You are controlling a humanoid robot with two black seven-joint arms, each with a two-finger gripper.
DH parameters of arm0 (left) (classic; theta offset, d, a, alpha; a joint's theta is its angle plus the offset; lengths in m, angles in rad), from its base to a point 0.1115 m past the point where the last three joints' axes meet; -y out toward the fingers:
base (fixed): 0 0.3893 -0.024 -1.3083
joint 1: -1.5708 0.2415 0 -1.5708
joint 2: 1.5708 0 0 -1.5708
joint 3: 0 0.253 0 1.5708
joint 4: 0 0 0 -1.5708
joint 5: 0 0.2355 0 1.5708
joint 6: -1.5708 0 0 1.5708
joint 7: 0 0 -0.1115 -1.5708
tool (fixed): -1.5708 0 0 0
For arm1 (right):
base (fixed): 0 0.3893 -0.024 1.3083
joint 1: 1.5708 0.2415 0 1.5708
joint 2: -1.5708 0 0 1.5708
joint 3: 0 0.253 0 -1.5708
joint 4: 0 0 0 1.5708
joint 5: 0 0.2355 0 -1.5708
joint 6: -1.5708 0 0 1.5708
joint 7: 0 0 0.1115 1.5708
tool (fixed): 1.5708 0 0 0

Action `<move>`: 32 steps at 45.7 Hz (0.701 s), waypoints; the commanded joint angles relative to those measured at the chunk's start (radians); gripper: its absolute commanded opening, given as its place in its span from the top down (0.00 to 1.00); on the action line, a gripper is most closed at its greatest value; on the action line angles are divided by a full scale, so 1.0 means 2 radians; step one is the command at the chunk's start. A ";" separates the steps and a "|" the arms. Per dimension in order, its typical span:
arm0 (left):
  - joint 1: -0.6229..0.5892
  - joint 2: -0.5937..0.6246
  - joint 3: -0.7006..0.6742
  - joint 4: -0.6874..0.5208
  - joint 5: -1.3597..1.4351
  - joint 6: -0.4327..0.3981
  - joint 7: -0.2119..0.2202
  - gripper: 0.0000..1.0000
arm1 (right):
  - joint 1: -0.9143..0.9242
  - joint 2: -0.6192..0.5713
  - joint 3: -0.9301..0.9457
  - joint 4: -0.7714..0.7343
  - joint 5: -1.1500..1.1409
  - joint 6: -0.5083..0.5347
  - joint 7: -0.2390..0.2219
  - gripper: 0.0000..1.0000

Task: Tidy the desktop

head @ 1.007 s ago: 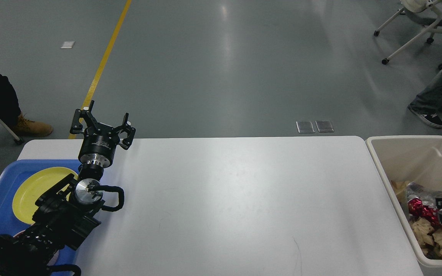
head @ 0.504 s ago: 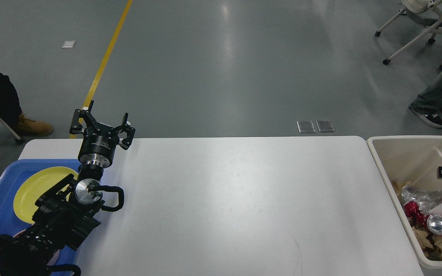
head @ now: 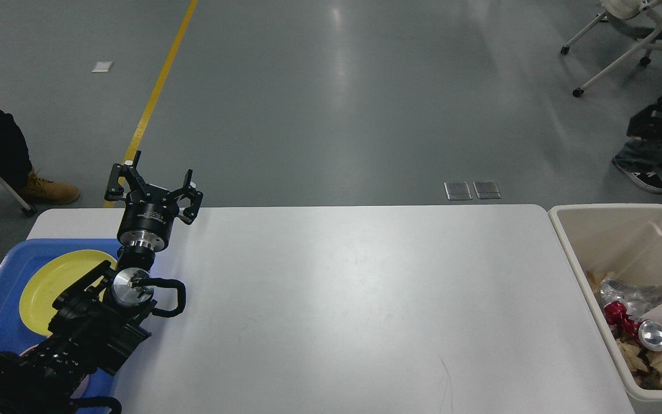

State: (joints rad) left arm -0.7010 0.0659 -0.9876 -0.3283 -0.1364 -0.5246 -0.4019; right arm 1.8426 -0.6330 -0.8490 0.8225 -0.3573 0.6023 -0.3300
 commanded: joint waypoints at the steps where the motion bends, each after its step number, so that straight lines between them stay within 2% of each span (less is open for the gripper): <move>1: 0.000 0.000 0.000 0.000 0.000 0.000 0.000 0.04 | 0.003 0.002 0.030 0.001 0.001 0.000 0.002 0.00; 9: 0.000 0.000 0.001 0.000 0.000 0.000 0.000 0.04 | -0.026 0.043 0.064 0.001 0.001 -0.001 0.002 0.00; 19: 0.000 0.000 0.000 0.000 0.000 0.000 0.000 0.04 | -0.067 0.043 0.072 -0.001 -0.001 -0.003 0.002 0.00; 23: 0.000 0.000 0.000 0.000 0.000 0.000 0.000 0.04 | -0.098 0.037 0.114 -0.009 -0.002 -0.005 0.002 0.00; 28: 0.000 0.000 0.000 0.000 0.000 0.000 0.000 0.04 | -0.144 0.050 0.185 -0.063 -0.001 -0.026 0.002 0.00; 32: 0.000 0.000 0.000 0.000 0.000 0.000 0.000 0.04 | -0.174 0.085 0.255 -0.096 0.002 -0.082 0.002 0.00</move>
State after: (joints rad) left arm -0.7010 0.0660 -0.9879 -0.3283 -0.1366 -0.5246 -0.4019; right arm 1.5720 -0.5345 -0.5013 0.7144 -0.3594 0.5514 -0.3262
